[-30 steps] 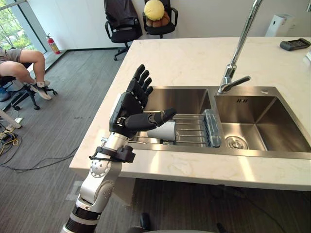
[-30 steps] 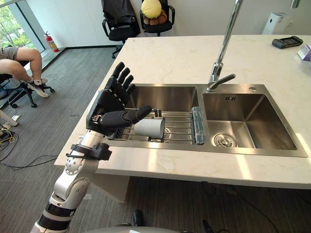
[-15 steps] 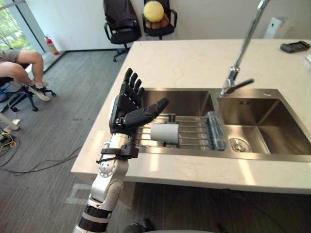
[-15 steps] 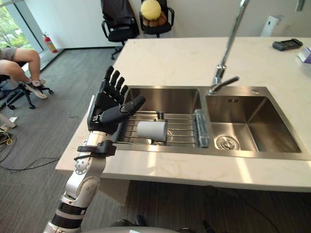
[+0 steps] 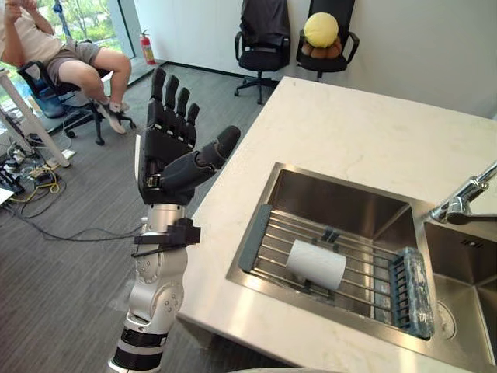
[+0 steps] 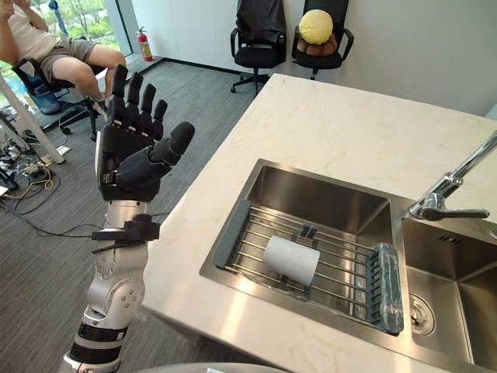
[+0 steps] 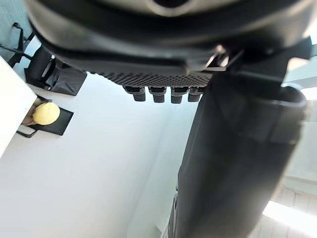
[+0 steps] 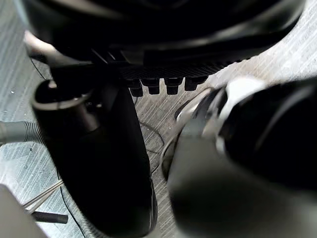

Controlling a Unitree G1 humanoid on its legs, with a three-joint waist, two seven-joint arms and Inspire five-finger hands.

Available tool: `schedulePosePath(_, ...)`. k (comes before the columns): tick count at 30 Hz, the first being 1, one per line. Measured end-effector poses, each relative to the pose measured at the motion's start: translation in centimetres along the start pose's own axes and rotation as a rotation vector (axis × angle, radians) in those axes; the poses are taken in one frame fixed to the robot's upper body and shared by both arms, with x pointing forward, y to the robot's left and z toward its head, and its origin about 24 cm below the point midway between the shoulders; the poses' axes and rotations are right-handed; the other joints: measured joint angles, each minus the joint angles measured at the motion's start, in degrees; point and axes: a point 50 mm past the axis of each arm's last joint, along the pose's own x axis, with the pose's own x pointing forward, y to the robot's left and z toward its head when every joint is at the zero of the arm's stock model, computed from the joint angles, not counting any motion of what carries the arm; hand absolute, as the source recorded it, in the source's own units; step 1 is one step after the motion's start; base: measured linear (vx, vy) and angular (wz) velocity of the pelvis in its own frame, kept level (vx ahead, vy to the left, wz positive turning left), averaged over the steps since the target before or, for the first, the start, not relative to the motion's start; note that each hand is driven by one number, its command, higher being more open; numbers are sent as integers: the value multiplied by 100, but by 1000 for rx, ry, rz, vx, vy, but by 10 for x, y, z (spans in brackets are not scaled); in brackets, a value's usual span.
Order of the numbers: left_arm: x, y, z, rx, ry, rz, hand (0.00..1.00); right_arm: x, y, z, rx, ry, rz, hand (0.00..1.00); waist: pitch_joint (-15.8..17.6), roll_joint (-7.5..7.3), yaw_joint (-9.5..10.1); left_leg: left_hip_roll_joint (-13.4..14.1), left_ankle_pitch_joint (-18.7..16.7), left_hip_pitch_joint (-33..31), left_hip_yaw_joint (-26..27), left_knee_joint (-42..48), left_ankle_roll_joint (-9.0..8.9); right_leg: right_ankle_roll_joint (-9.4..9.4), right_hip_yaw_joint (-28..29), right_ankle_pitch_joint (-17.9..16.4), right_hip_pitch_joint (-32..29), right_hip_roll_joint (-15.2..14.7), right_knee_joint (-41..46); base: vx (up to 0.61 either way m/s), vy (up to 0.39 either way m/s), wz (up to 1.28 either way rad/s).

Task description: Walk over to the sink, pick up the cup, carry it to the dishwasher, place the cup inside the dishwasher, then close the dishwasher door

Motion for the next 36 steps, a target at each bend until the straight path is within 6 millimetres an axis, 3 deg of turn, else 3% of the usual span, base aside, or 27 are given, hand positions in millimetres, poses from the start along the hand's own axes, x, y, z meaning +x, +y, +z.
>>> schedulePosePath(4,-2,-11,-13,-19,88,-80,100,0,-2,5,-30,-1,-36,100,-35,91,-166,143,-61,41,130,1,-99,-4,29,0,54,194,-185,127,-77,-17)
schedulePosePath(9,-3,-15,-16,-10,122,-138,100,-3,-4,1,-63,22,-57,100,-29,108,-161,146,-74,53,245,1,-119,-13,49,72,117,242,-383,22,-3,-7)
schedulePosePath(12,-5,-21,-22,64,166,-219,100,-5,-5,1,-70,24,-57,100,-12,138,-155,151,-78,47,275,1,-124,-14,31,164,185,279,-550,-26,9,0)
schedulePosePath(17,-19,-37,-38,364,265,-490,100,-6,-12,6,-100,9,-33,100,-17,280,-160,208,-89,-24,344,-11,-133,-54,31,414,271,438,-989,-53,-2,-5)
schedulePosePath(22,-35,-22,-43,541,347,-617,100,-7,-31,4,-93,10,22,100,-7,396,-181,295,-84,-67,352,-7,-126,-115,8,557,356,587,-1274,-36,-33,-3)
schedulePosePath(29,-47,-22,-40,647,318,-738,100,-7,-39,6,-88,-4,66,100,-44,458,-170,314,-74,-88,304,-2,-112,-117,-77,642,473,642,-1482,-8,-14,6)
schedulePosePath(36,-71,-41,-59,714,375,-960,100,-7,-40,4,-47,-10,80,100,-44,457,-326,306,-74,-68,377,-22,-113,-115,1,678,473,656,-1538,-8,2,-4)
